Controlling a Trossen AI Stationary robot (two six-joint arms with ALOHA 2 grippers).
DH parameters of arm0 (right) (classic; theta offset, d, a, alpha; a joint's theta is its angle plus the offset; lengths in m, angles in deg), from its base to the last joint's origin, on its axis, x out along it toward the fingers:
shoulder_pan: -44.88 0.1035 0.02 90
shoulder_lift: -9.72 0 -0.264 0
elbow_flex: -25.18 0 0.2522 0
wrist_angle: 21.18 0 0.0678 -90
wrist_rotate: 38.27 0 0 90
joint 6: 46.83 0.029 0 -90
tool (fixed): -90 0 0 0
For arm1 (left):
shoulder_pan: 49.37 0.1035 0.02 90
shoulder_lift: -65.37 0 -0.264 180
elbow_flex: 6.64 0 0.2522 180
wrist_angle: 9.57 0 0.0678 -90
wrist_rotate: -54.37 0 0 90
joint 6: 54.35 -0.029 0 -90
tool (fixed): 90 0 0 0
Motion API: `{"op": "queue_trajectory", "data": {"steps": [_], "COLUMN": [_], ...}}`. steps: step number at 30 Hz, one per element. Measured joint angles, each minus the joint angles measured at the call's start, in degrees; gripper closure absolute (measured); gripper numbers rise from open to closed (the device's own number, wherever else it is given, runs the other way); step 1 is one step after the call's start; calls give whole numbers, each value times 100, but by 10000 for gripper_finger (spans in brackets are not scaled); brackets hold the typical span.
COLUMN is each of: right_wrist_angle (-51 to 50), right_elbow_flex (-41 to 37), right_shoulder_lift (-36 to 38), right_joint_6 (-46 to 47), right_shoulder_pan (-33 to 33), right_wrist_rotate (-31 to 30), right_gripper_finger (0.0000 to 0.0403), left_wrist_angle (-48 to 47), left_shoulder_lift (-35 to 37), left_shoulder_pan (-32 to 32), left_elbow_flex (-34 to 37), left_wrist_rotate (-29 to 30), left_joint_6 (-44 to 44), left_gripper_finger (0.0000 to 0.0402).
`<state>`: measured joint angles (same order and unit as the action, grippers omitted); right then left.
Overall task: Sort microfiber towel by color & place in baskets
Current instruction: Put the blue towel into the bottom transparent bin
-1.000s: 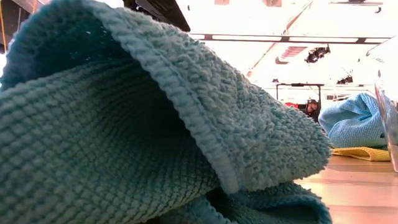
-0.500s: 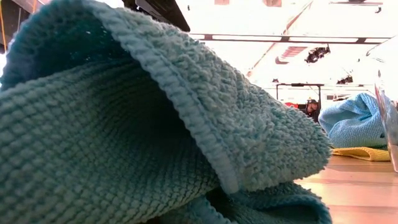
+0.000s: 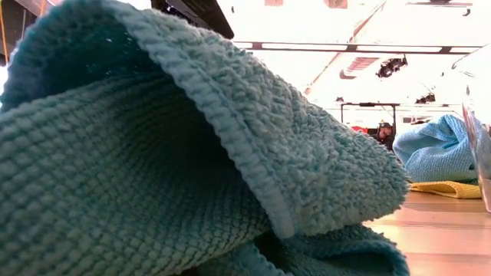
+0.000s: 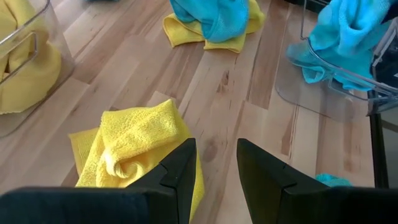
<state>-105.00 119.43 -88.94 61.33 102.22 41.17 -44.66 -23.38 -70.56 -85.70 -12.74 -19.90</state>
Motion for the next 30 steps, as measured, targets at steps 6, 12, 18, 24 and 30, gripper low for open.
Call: {"op": "queue_trajectory", "data": {"steps": [6,12,18,24,30], "right_wrist_angle": [-62,27,-236,113,-232], "right_elbow_flex": [6,4,4,9,3], "right_shoulder_lift": [315,341,279,290,281], "right_joint_6": [541,631,1017,516,553], "right_shoulder_pan": [182,271,281,274,255], "right_wrist_rotate": [-657,-384,-248,-238,230], "right_gripper_finger": [210,210,210,210,210], "left_wrist_angle": [19,22,10,-4,-18], "left_shoulder_lift": [0,0,0,0,0], "left_shoulder_pan": [-22,-32,-31,-31,-31], "left_elbow_flex": [0,0,0,-2,0], "left_wrist_rotate": [-16,-19,-22,-22,-22], "left_joint_6": [0,131,43,-22,-68], "left_gripper_finger": [299,299,299,299,299]}}
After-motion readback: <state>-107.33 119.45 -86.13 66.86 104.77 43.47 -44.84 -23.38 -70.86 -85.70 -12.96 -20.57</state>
